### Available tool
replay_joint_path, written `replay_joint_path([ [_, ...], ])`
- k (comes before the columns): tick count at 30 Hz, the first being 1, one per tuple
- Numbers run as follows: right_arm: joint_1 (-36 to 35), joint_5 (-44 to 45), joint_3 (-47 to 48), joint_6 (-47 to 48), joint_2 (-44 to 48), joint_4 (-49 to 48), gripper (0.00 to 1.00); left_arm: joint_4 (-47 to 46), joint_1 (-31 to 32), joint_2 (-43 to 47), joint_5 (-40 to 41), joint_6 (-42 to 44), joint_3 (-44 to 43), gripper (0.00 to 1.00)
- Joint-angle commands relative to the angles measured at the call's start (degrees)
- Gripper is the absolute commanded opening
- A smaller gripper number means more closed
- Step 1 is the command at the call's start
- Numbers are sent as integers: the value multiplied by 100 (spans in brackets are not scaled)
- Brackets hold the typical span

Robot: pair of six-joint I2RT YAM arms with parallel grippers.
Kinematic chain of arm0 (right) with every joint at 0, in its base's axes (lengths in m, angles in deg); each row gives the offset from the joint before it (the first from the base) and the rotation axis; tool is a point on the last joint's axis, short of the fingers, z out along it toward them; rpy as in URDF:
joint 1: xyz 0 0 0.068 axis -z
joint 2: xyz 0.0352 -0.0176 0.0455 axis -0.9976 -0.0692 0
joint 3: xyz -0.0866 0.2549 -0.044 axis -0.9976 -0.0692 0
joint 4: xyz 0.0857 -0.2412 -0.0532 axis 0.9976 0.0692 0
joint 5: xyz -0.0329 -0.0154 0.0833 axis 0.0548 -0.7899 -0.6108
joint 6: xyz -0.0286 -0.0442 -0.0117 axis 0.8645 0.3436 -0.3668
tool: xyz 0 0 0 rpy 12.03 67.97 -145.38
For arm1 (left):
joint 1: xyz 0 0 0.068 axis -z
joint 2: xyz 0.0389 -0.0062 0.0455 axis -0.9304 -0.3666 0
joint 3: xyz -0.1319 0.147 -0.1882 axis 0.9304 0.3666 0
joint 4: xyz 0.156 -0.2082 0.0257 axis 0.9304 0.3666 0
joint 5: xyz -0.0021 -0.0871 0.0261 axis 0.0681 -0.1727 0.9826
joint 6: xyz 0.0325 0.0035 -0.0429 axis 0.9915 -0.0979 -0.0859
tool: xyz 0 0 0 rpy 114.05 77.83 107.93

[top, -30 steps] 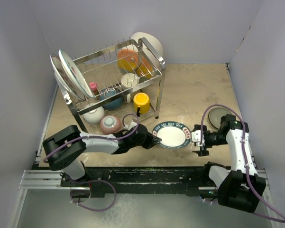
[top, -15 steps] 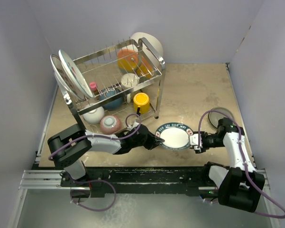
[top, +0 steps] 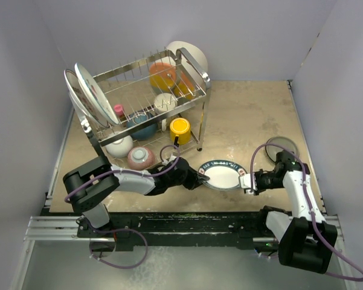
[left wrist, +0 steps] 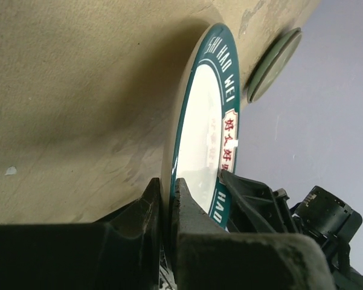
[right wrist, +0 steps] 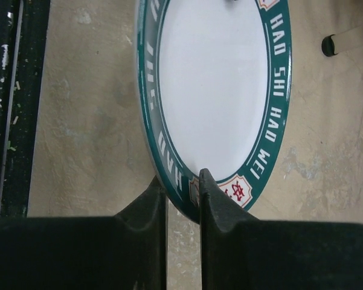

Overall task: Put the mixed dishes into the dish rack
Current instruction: Pick up the plate at the center of the board.

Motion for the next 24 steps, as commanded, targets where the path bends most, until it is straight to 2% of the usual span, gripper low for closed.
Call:
replay_joint_path([
  [1, 63, -349, 146, 2647, -29, 422, 6, -759, 26, 93, -9, 250, -145, 2],
  [3, 57, -382, 258, 2672, -29, 564, 0, -820, 26, 90, -9, 281, -117, 10],
  [5, 57, -412, 371, 2684, -8, 728, 0, -909, 26, 84, -17, 293, -76, 23],
  [13, 59, -678, 831, 2408, 150, 1401, 0, -1251, 24, 136, -3, 330, 152, 57],
  [20, 68, -499, 1363, 1424, 195, 1559, 0, -1280, 31, 422, 172, 685, 323, 80],
  [22, 73, -414, 1552, 942, 235, 1512, 0, -1274, 28, 589, 186, 969, 347, 85],
  [24, 82, -404, 1774, 43, 278, 1292, 0, -1237, 38, 724, 106, 1390, 311, 89],
])
